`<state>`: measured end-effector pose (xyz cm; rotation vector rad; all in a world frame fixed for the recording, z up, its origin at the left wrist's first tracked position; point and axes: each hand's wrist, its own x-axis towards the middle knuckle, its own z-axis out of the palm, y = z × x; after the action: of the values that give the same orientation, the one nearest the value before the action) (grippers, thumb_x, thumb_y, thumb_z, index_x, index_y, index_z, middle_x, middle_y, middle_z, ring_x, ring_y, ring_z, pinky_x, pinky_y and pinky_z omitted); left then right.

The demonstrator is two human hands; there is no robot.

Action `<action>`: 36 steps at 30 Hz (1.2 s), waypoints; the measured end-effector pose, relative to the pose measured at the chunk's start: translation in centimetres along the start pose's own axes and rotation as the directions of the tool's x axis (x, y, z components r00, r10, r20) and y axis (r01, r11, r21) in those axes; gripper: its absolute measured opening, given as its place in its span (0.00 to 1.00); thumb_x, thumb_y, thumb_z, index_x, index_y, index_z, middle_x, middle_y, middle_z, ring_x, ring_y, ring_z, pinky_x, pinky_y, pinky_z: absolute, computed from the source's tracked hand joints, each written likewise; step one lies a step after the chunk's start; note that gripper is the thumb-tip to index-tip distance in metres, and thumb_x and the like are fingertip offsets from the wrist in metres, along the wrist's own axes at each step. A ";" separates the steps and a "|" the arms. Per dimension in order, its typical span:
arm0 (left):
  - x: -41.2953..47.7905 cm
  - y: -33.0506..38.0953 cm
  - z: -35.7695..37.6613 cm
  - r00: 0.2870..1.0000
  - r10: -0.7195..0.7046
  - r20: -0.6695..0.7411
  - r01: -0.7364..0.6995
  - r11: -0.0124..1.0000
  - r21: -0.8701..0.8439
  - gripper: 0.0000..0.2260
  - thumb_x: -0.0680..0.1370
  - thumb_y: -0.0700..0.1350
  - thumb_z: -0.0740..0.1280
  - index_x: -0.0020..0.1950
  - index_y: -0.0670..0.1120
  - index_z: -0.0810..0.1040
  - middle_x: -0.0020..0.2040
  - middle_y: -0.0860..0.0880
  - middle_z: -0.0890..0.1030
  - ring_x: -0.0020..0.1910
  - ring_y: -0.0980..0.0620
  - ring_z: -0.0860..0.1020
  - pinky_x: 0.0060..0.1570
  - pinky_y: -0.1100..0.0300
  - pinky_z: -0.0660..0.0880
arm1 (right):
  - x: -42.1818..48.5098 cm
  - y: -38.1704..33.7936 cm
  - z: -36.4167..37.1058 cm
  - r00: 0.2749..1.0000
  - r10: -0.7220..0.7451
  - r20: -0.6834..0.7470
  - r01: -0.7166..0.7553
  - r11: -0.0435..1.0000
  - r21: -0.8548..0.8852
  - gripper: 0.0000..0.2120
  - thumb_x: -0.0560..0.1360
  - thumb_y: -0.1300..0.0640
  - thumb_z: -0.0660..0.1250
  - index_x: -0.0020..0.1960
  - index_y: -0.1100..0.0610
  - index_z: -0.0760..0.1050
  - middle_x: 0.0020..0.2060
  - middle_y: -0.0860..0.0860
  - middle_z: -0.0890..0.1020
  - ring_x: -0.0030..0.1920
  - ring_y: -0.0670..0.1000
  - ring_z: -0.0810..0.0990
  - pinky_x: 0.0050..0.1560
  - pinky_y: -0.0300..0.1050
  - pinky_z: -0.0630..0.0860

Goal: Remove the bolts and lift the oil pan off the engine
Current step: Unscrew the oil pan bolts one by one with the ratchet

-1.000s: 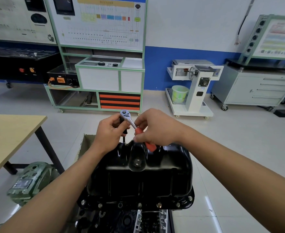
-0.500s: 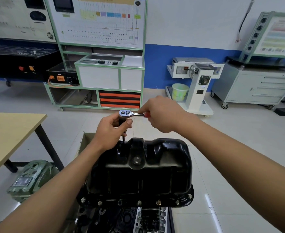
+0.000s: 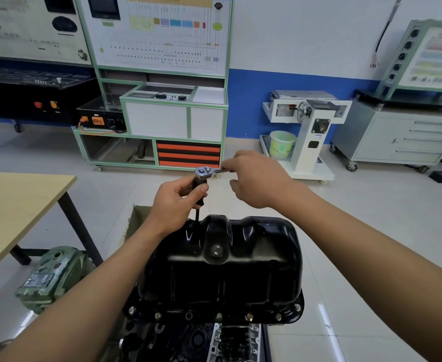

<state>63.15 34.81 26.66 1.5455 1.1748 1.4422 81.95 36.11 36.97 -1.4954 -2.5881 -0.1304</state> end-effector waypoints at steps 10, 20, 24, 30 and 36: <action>0.1 -0.3 0.0 0.999 0.040 0.000 -0.040 0.999 -0.016 0.07 0.81 0.38 0.70 0.52 0.46 0.87 0.44 0.34 0.83 0.44 0.31 0.80 0.46 0.42 0.83 | -2.3 -3.6 -1.5 0.989 -0.047 0.143 0.010 0.968 0.252 0.12 0.73 0.50 0.73 0.37 0.57 0.77 0.28 0.51 0.78 0.30 0.50 0.76 0.30 0.44 0.73; 0.0 0.0 -0.2 0.998 0.034 0.045 -0.033 0.999 -0.027 0.12 0.79 0.41 0.72 0.49 0.61 0.85 0.41 0.47 0.85 0.39 0.51 0.81 0.40 0.60 0.81 | -1.3 -1.5 -2.3 0.962 -0.014 0.273 -0.036 0.984 0.175 0.10 0.75 0.57 0.70 0.56 0.51 0.83 0.41 0.52 0.86 0.43 0.51 0.83 0.49 0.49 0.81; 0.1 -0.2 -0.2 0.998 0.020 0.064 -0.019 1.000 -0.010 0.10 0.79 0.41 0.72 0.51 0.58 0.85 0.42 0.47 0.86 0.42 0.51 0.83 0.40 0.60 0.82 | -0.5 -1.1 -1.5 0.994 0.018 0.112 -0.009 0.997 -0.079 0.18 0.75 0.65 0.65 0.59 0.50 0.81 0.49 0.51 0.83 0.50 0.56 0.80 0.46 0.48 0.79; 0.1 -0.3 -0.1 0.998 0.006 0.070 -0.008 1.000 0.029 0.06 0.78 0.39 0.73 0.51 0.50 0.82 0.44 0.39 0.83 0.40 0.50 0.81 0.40 0.57 0.83 | 1.2 -0.4 0.4 0.999 -0.040 -0.012 0.039 0.996 -0.080 0.30 0.75 0.69 0.59 0.72 0.48 0.71 0.69 0.50 0.75 0.66 0.56 0.74 0.53 0.51 0.77; 0.3 -0.5 -0.3 0.998 0.023 0.061 -0.026 0.999 0.046 0.05 0.78 0.41 0.74 0.51 0.50 0.83 0.43 0.38 0.83 0.40 0.37 0.81 0.47 0.44 0.83 | 1.0 -0.1 1.2 0.998 -0.063 0.027 0.063 0.998 0.022 0.32 0.77 0.67 0.62 0.78 0.48 0.61 0.77 0.48 0.63 0.75 0.54 0.61 0.66 0.53 0.72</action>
<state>62.75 35.21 26.32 1.6297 1.1649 1.3832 81.26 37.14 35.95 -1.4188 -2.6506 -0.0898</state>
